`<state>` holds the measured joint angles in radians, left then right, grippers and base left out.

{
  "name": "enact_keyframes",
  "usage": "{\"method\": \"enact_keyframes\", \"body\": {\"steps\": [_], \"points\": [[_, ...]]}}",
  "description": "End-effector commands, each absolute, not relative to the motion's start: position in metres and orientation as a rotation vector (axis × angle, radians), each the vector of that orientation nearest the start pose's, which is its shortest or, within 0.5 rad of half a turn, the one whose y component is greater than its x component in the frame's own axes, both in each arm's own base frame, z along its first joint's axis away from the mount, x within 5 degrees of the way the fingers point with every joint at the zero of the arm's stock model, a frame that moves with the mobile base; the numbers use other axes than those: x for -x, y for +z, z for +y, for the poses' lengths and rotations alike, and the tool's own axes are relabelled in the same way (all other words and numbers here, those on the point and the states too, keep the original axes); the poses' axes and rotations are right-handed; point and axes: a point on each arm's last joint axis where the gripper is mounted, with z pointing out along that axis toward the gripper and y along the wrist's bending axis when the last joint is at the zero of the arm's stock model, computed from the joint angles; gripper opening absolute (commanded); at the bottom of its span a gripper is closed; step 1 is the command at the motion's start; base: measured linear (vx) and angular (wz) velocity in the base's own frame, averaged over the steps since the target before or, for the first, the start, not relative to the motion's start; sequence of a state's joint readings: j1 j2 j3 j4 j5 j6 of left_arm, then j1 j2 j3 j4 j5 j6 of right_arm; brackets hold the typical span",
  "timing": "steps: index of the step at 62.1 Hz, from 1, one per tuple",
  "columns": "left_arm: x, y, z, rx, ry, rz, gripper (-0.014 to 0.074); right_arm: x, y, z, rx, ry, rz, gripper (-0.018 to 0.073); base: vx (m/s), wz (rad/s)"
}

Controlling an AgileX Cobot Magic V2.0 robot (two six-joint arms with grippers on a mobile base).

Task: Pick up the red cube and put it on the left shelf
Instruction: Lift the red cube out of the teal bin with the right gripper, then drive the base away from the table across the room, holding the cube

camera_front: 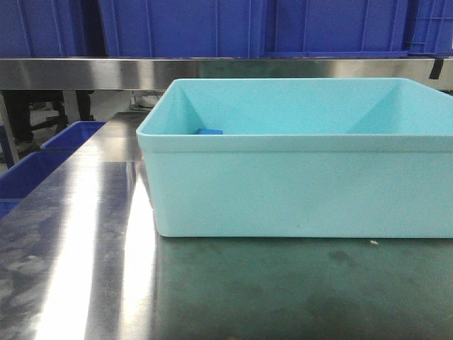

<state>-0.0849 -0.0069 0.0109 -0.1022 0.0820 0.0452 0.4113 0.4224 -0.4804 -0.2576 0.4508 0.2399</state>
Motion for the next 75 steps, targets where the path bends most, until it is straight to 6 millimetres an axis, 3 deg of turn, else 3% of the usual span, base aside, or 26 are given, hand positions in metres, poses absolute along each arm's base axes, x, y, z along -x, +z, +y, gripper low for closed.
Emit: {"method": "enact_keyframes", "body": {"steps": [1,13,51,75], "points": [[-0.056,0.203,-0.005,-0.02,-0.123,1.494,0.0102,-0.064,0.315,0.018,0.291,0.205,1.617,0.0139,0.0,0.0],[-0.056,0.203,-0.005,-0.02,-0.123,1.494,0.0102,-0.043,0.306,0.009,0.265,0.214,1.538,0.0139,0.0,0.0],[-0.056,0.203,-0.005,-0.02,-0.123,1.494,0.0102,-0.044,0.304,0.009,0.27,0.208,1.543,0.0139,0.0,0.02],[-0.056,0.203,-0.005,-0.02,-0.123,1.494,0.0102,-0.044,0.304,0.009,0.27,0.208,1.543,0.0139,-0.05,0.45]]}}
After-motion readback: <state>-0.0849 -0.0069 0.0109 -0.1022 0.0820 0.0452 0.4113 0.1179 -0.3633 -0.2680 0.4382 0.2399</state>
